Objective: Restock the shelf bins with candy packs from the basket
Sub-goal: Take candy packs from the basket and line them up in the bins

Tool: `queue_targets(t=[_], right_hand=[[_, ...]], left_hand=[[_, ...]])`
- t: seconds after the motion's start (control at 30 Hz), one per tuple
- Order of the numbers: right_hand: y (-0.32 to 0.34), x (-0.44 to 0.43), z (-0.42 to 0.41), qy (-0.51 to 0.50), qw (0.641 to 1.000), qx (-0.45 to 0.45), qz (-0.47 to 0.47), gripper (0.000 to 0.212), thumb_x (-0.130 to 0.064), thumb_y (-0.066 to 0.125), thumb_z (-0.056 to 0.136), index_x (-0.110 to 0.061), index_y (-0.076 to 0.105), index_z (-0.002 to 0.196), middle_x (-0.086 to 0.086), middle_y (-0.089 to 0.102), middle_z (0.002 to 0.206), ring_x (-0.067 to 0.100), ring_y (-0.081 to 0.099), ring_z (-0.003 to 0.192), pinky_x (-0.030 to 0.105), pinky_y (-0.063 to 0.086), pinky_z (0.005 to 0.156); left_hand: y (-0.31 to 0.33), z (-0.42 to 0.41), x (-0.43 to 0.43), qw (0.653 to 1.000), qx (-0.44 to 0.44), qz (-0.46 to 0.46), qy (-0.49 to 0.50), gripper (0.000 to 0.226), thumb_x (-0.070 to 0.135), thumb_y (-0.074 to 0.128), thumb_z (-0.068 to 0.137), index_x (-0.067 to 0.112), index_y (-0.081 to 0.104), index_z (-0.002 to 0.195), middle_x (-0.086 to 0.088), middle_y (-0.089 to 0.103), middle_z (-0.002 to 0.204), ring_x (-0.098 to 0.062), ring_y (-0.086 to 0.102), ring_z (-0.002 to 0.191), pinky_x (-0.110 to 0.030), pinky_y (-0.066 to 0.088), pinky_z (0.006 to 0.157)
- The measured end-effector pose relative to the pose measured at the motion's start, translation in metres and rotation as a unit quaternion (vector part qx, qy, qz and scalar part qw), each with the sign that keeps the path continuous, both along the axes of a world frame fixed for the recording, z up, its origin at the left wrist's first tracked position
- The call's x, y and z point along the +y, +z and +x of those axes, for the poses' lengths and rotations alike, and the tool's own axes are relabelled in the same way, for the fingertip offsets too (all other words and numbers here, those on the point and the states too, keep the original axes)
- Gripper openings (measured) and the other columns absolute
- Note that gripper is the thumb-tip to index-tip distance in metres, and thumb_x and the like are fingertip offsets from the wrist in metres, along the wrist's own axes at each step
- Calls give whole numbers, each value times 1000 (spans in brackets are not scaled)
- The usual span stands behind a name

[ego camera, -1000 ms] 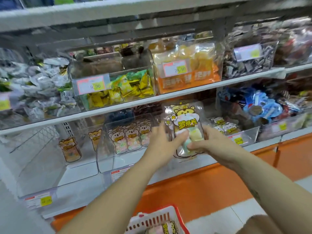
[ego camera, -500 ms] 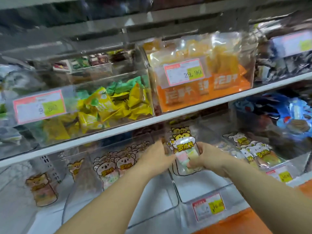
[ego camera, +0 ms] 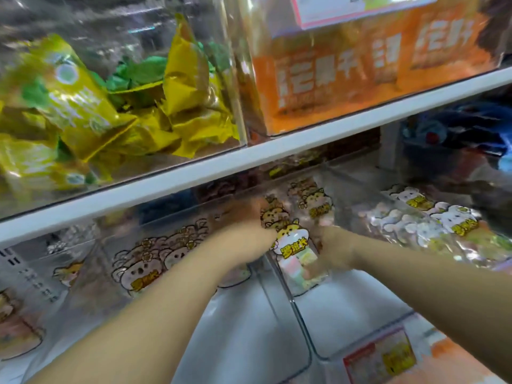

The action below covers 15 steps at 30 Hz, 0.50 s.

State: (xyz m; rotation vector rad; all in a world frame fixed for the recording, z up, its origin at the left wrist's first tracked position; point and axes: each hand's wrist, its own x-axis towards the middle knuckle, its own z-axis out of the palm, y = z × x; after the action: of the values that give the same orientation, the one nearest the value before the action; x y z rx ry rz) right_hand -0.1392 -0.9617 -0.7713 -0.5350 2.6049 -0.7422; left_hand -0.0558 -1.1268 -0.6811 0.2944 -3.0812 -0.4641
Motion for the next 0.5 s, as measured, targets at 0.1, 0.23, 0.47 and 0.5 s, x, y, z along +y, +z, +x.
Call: queue_targets(t=[0.1, 0.23, 0.47, 0.5], right_hand=[[2, -2, 6, -27, 1000, -4, -14, 70, -28, 89, 64, -6, 57, 123, 8, 72, 102, 22, 69, 92, 32, 59, 80], [2, -8, 11, -51, 998, 16, -29, 67, -19, 85, 68, 1, 57, 126, 18, 73, 98, 30, 72, 90, 46, 60, 79], [3, -6, 18, -78, 995, 11, -69, 75, -27, 85, 69, 0, 53, 131, 17, 73, 93, 31, 71, 85, 42, 60, 81], [4, -5, 18, -82, 993, -12, -80, 70, -27, 86, 70, 4, 59, 126, 19, 74, 93, 33, 73, 87, 44, 60, 81]], left_hand=[[0, 0, 1, 1000, -16, 3, -23, 53, 26, 57, 90, 34, 50, 142, -4, 51, 143, -22, 52, 126, -26, 44, 92], [-6, -2, 0, 1000, -19, 0, -14, 56, 32, 51, 84, 41, 51, 139, -10, 51, 143, -31, 45, 134, -51, 35, 113], [-13, -1, -2, 999, 19, 32, -34, 44, 23, 49, 88, 37, 60, 129, -6, 51, 143, -29, 43, 135, -54, 35, 112], [-14, -1, -3, 998, 22, 33, -38, 43, 24, 49, 88, 37, 60, 127, -5, 52, 142, -28, 43, 133, -53, 35, 112]])
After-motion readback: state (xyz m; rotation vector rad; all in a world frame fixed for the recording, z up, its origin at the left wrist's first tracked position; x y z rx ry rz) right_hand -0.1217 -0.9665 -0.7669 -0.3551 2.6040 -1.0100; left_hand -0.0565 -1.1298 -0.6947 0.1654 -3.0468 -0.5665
